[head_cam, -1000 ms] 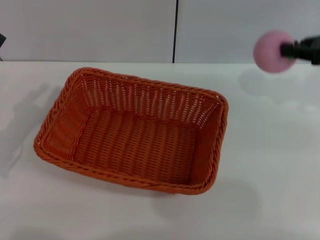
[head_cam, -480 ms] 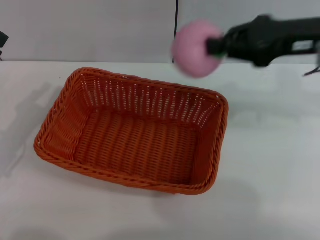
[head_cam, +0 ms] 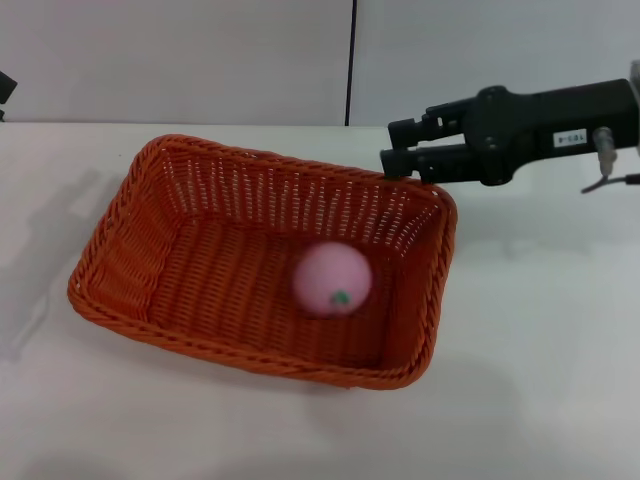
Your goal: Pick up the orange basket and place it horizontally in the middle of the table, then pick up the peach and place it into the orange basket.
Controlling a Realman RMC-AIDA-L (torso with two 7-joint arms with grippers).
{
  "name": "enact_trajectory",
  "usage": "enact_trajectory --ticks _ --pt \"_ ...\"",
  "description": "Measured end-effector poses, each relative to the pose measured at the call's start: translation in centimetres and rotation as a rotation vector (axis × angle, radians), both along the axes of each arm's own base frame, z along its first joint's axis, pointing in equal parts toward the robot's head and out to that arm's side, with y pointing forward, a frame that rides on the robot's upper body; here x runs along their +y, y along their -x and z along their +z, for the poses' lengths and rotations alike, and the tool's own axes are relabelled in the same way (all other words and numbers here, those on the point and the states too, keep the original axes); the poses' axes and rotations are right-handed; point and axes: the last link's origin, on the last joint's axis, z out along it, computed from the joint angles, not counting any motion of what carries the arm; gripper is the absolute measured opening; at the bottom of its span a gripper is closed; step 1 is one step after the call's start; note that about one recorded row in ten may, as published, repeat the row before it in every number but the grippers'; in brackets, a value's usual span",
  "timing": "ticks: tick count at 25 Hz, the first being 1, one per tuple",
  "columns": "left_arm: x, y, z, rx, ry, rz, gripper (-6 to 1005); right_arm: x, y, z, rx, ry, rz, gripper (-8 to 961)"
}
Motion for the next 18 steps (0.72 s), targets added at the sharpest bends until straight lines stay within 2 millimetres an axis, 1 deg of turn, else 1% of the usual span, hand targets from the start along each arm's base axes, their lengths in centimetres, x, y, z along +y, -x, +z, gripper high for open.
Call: enact_trajectory --ticks 1,6,7,8,9,12,15,18 --pt "0.0 0.0 0.0 0.0 0.0 0.001 453 -0.1 -0.3 0.1 0.002 -0.001 -0.007 240" --pt "0.0 0.0 0.0 0.0 0.0 0.001 453 -0.6 -1.6 0.8 0.022 -0.029 -0.041 437" --pt "0.0 0.0 0.0 0.0 0.0 0.001 453 -1.0 -2.4 1.4 0.056 -0.056 -0.053 477" --pt "0.0 0.0 0.0 0.0 0.0 0.001 453 -1.0 -2.4 1.4 0.056 -0.056 -0.053 576" --pt "0.0 0.0 0.0 0.0 0.0 0.001 453 -1.2 -2.9 1.7 0.083 -0.074 -0.057 676" --pt "0.1 -0.1 -0.1 0.004 -0.001 -0.005 453 -2.2 -4.6 2.8 0.169 -0.15 -0.073 680" --pt "0.0 -0.2 -0.4 0.008 -0.007 -0.006 453 -3.5 -7.1 4.0 0.276 -0.273 -0.114 684" --pt "-0.1 -0.3 -0.7 0.029 -0.024 -0.011 453 -5.2 -10.2 5.2 0.362 -0.428 -0.161 684"
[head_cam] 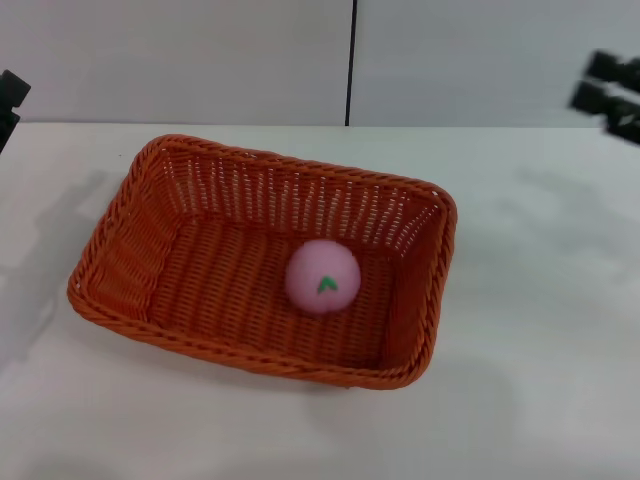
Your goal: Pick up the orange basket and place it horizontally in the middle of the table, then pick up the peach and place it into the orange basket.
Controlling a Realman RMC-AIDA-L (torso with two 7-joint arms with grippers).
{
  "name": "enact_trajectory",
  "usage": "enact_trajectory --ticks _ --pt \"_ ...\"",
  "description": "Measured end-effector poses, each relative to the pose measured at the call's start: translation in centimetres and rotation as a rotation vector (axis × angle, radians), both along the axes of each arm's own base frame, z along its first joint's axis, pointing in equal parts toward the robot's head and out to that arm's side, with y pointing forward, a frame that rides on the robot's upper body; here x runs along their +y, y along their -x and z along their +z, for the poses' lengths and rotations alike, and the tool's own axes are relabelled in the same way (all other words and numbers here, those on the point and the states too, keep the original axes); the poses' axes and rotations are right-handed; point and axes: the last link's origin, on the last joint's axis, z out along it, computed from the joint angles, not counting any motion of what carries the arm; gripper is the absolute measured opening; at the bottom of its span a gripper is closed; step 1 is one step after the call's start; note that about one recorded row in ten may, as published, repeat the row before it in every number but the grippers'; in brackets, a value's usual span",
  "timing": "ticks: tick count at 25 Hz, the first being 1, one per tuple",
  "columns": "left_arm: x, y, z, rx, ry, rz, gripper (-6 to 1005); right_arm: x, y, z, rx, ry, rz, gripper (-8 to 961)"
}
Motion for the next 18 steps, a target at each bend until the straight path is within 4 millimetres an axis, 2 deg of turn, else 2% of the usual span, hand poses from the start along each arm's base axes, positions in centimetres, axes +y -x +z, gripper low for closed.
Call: enact_trajectory --ticks 1,2,4,5,10,12,16,18 --pt "0.0 0.0 0.0 0.0 0.0 0.0 453 -1.0 -1.7 0.8 0.024 -0.095 -0.036 685" --pt "0.0 0.0 0.0 0.0 0.0 0.0 453 -1.0 -1.7 0.8 0.024 -0.095 -0.036 685" --pt "0.0 -0.1 -0.1 0.026 -0.021 -0.004 453 -2.3 -3.7 1.6 0.059 -0.229 -0.09 685" --pt "-0.3 -0.3 -0.3 0.083 -0.109 -0.013 453 -2.7 -4.2 1.8 0.069 -0.273 -0.105 685" --pt "-0.5 -0.5 -0.5 0.101 -0.145 -0.019 453 -5.6 -7.8 3.0 0.105 -0.535 -0.232 684" --pt "-1.7 -0.9 -0.8 0.178 -0.303 -0.016 453 -6.8 -9.0 3.2 0.107 -0.628 -0.287 684" --pt "-1.9 -1.0 -0.9 0.198 -0.331 -0.015 453 -8.8 -10.8 3.3 0.129 -0.792 -0.387 684" --pt "-1.9 -1.0 -0.9 0.198 -0.331 -0.015 453 -8.9 -11.0 3.3 0.128 -0.807 -0.396 685"
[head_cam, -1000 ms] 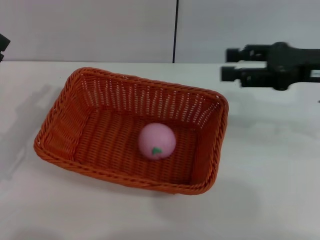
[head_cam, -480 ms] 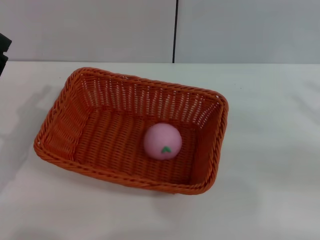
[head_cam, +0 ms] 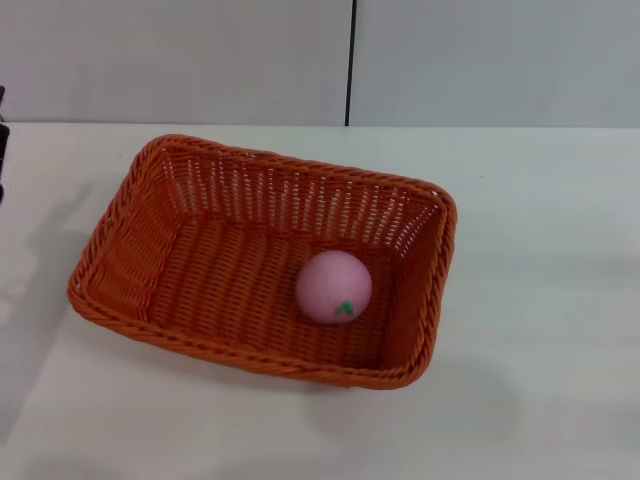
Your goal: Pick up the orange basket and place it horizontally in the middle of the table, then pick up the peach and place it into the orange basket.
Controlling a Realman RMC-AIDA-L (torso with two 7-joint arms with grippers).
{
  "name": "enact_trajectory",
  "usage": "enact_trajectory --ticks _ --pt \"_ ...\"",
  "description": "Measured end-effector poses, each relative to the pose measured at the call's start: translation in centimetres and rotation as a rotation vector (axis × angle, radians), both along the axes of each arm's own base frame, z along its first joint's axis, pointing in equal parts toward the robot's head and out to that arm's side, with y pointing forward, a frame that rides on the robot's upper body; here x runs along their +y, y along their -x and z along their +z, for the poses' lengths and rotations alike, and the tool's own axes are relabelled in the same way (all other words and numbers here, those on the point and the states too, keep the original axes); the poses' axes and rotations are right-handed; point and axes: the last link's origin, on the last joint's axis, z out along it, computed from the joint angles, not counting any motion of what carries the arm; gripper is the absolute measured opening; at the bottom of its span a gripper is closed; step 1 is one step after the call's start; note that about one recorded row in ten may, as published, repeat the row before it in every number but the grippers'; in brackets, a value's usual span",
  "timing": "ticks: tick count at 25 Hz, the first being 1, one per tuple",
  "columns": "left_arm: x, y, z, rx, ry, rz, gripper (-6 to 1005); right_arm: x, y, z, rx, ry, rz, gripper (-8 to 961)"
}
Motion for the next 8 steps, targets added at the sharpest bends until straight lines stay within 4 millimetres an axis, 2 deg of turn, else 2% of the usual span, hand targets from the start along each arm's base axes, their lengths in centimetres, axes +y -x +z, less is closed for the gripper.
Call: enact_trajectory --ticks 1,8 --pt "-0.9 -0.5 -0.8 0.123 -0.112 0.012 453 0.0 -0.1 0.0 -0.003 -0.01 -0.007 685" --pt "-1.7 -0.6 -1.9 0.218 -0.167 0.042 453 0.4 0.0 -0.7 0.003 -0.054 -0.021 685"
